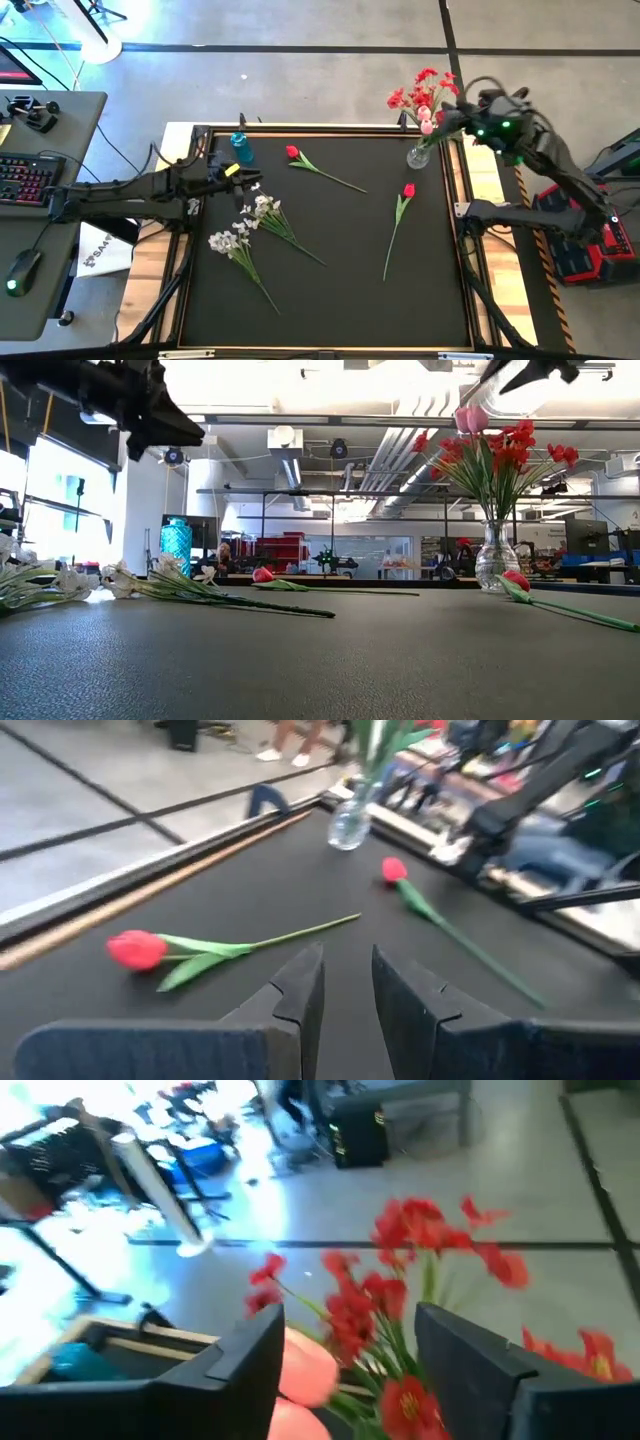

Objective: Sort flowers into vase by color
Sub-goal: Put the top white flowers into the blue vase

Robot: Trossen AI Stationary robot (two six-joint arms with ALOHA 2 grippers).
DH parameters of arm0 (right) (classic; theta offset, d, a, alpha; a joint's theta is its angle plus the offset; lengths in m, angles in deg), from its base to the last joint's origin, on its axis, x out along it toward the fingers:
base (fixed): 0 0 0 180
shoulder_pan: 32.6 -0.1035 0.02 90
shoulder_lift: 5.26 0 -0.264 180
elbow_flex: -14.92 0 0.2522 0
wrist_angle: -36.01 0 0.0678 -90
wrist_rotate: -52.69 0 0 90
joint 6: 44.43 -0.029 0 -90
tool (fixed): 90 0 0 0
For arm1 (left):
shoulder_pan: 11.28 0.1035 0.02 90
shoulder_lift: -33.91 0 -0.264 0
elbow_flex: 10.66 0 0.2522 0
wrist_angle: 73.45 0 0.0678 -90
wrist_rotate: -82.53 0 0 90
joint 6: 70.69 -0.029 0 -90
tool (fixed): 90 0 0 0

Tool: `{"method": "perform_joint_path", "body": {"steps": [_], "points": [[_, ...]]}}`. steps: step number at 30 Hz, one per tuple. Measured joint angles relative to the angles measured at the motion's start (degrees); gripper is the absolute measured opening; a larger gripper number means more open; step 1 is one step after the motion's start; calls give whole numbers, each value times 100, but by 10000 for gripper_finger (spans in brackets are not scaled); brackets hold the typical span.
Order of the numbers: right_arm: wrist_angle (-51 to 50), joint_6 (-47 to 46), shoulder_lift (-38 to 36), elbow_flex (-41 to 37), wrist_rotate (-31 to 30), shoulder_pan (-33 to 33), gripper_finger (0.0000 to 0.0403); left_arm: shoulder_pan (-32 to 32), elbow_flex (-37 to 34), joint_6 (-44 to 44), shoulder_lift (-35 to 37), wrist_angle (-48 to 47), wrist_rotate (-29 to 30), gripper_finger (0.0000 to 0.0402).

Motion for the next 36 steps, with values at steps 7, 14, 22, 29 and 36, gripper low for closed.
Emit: {"method": "perform_joint_path", "body": {"steps": [7, 14, 22, 29, 36], "points": [[253, 224, 61, 474, 632, 0, 239, 152, 988, 54, -368, -1246, 531, 77], [570, 761, 74, 497, 1296, -2, 226, 302, 1897, -280, -1345, -1505, 38, 134], [953, 364, 63, 497, 2011, -3, 206, 395, 2092, 1138, -2594, -1599, -1056, 158], [946, -58, 63, 497, 2266, -2, 205, -140, 2137, 3652, -3042, -2311, -1333, 136], [905, -107, 155, 497, 2347, -4, 205, -1121, 2137, 5234, -3434, -2292, -150, 132]]}}
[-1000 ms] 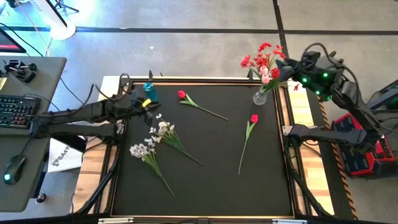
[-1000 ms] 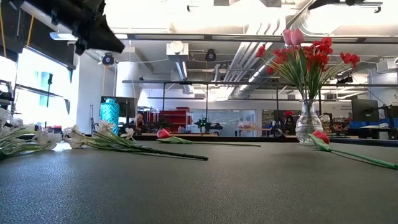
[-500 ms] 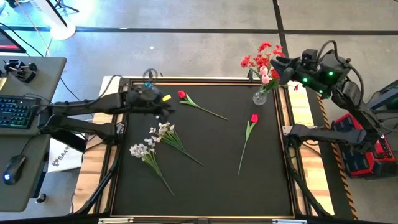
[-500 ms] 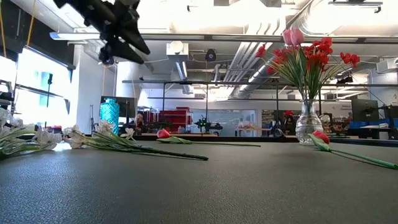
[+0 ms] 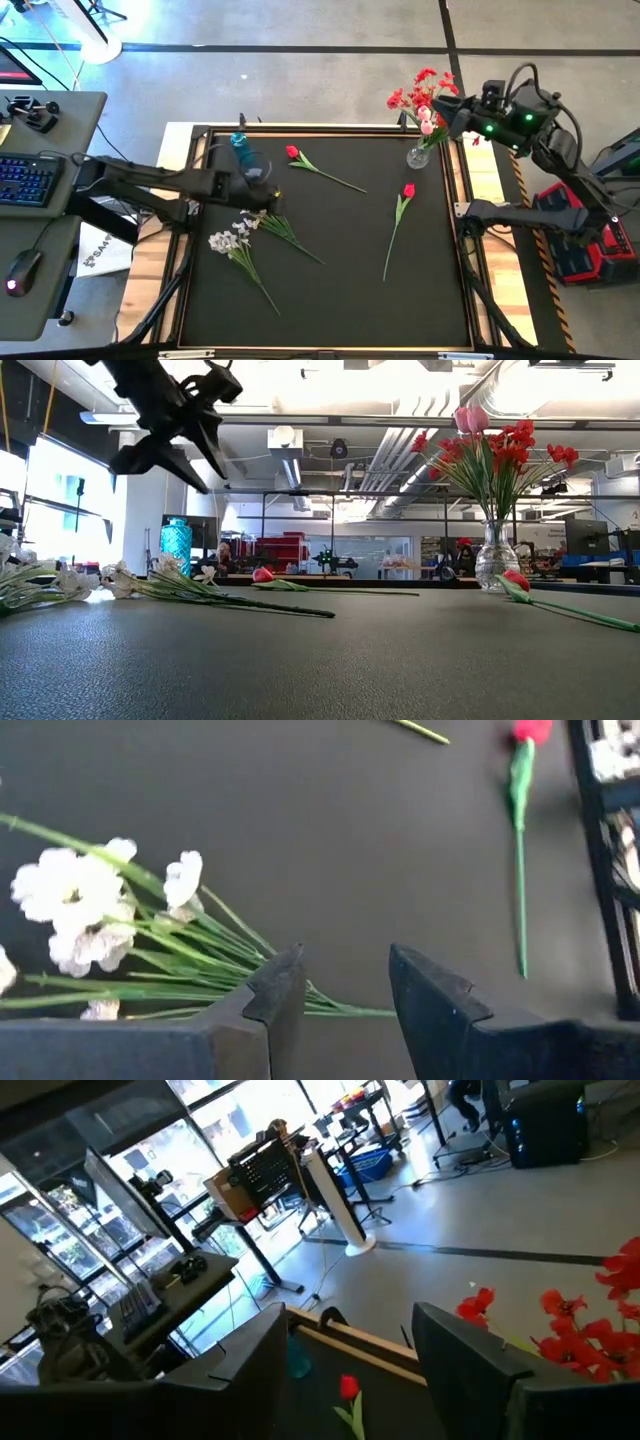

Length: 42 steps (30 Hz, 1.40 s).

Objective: Sort flowers into vase by color
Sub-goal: Put the top white flowers into the blue vase

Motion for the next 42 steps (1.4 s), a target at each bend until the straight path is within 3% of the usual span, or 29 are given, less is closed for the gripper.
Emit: {"method": "perform_joint_path", "body": {"steps": [6, 14, 23, 34, 42], "points": [[97, 201, 169, -4, 1050, -106, 205, -192, 0, 489, -299, -19, 44, 132], [518, 199, 184, -2, 1384, -678, 205, -475, -2, 560, -311, 135, 99, 132], [238, 632, 227, -13, 2498, -1164, 205, -855, -2, 2490, -737, 585, 1275, 132], [-959, 588, 199, -13, 2054, -1246, 205, -1295, -2, 4039, -1937, 1763, 914, 132], [-1673, 387, 204, -13, 1722, -1246, 205, -1419, -2, 4668, -1955, 1081, 132, 132]]}}
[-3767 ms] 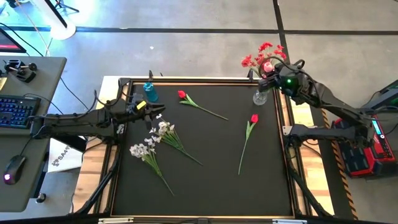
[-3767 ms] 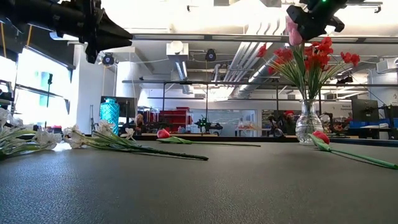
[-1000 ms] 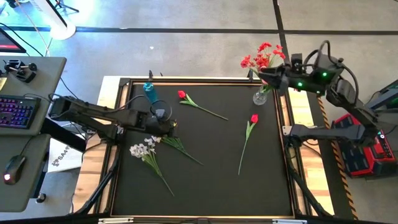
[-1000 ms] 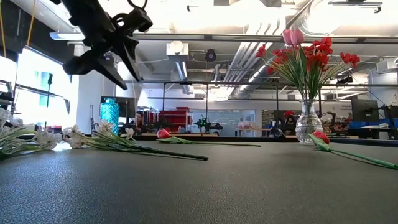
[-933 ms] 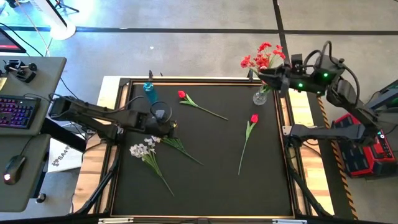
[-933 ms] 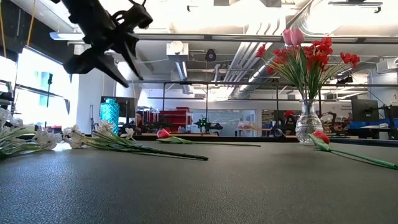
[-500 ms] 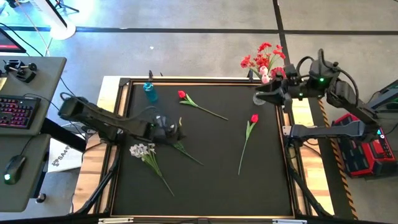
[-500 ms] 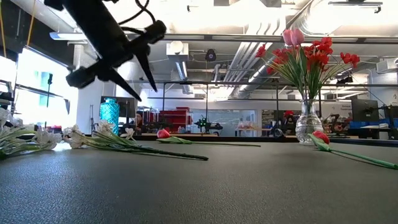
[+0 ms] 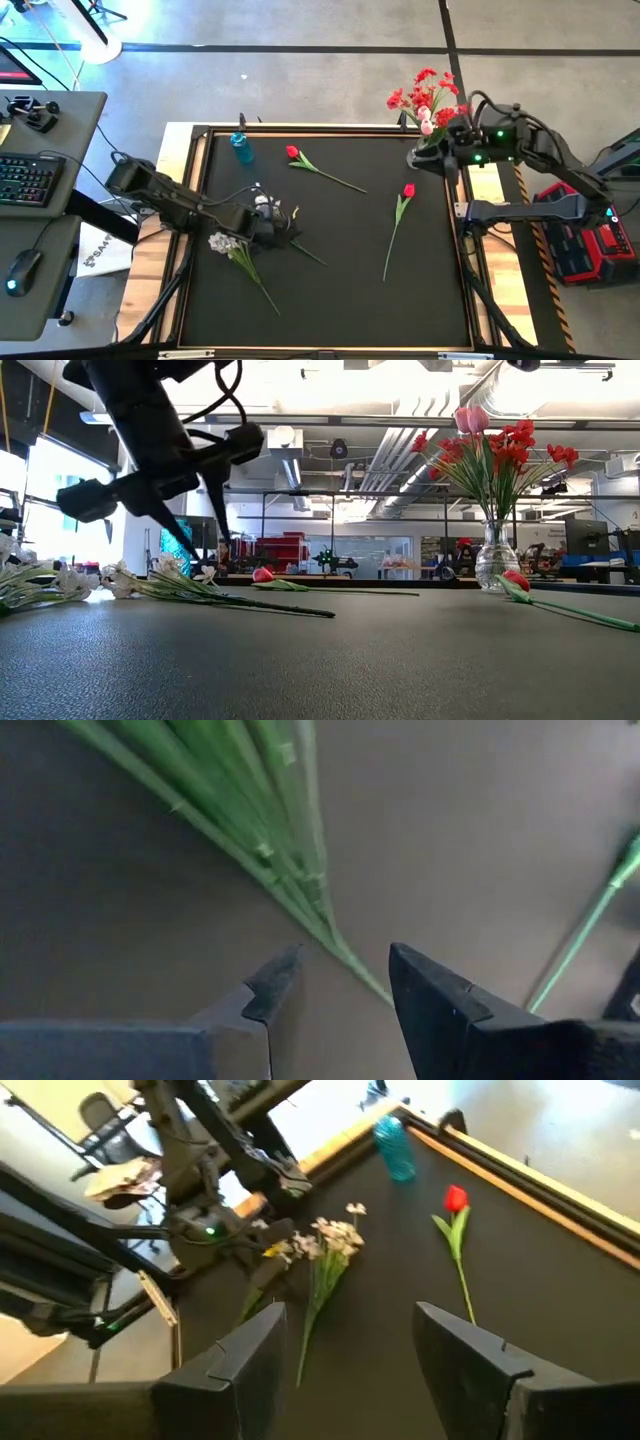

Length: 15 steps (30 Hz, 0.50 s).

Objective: Sort flowers into vase by color
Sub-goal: Put the top white flowers into the blue vase

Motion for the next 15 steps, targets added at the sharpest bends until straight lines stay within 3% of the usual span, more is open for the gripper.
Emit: {"method": "perform_joint_path", "body": {"steps": [15], "points": [[-59, -55, 4, 0, -249, 0, 205, 45, 0, 173, -4, -724, -248, 132]]}}
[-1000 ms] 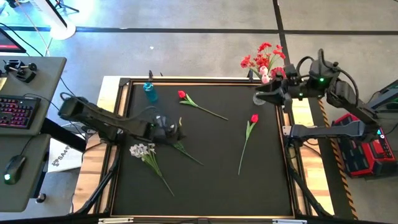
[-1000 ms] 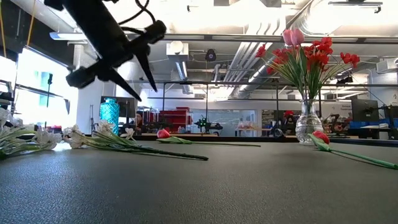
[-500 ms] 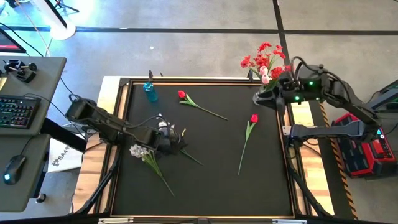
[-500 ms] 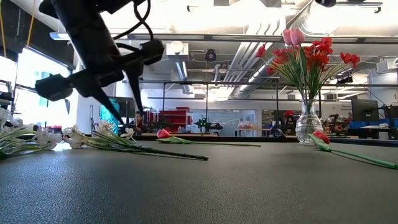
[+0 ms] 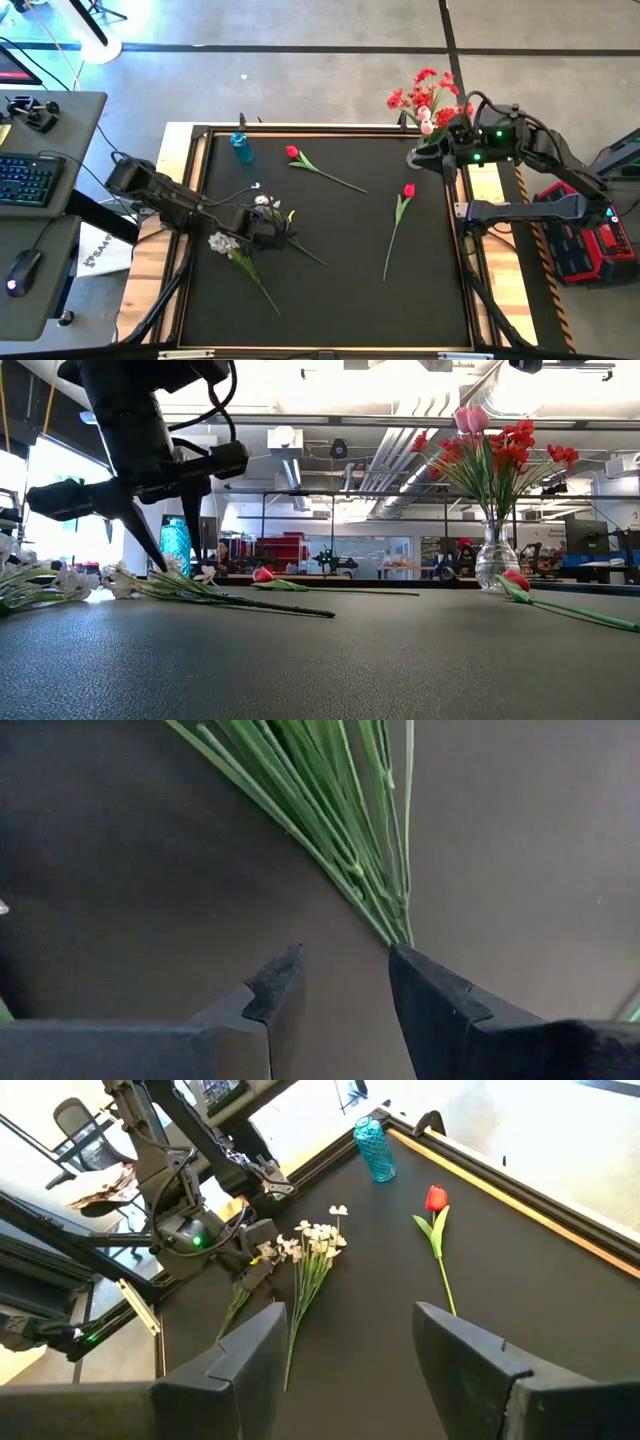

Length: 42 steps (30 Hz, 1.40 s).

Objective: Sort flowers into vase by color
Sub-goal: Put the top white flowers into the blue vase

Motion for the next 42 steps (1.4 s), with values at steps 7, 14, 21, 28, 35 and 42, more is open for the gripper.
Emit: {"method": "perform_joint_path", "body": {"steps": [7, 14, 21, 28, 35, 42], "points": [[105, -89, 2, 0, -115, 4, 205, 175, -2, -89, -269, -65, 78, 132], [270, -88, 58, -2, -283, 15, 205, 273, -2, 232, -620, 214, -330, 132], [278, -88, 228, -2, -279, 15, 205, 375, 11, 595, -691, 257, -242, 132], [289, -88, 327, -2, -236, 15, 205, 479, -2, 451, -597, 711, -40, 132], [352, -53, 348, -1, -220, 15, 205, 526, -2, 629, -603, 858, 25, 132], [353, -39, 348, 0, -211, 15, 205, 874, -4, 630, -630, 788, 168, 132]]}}
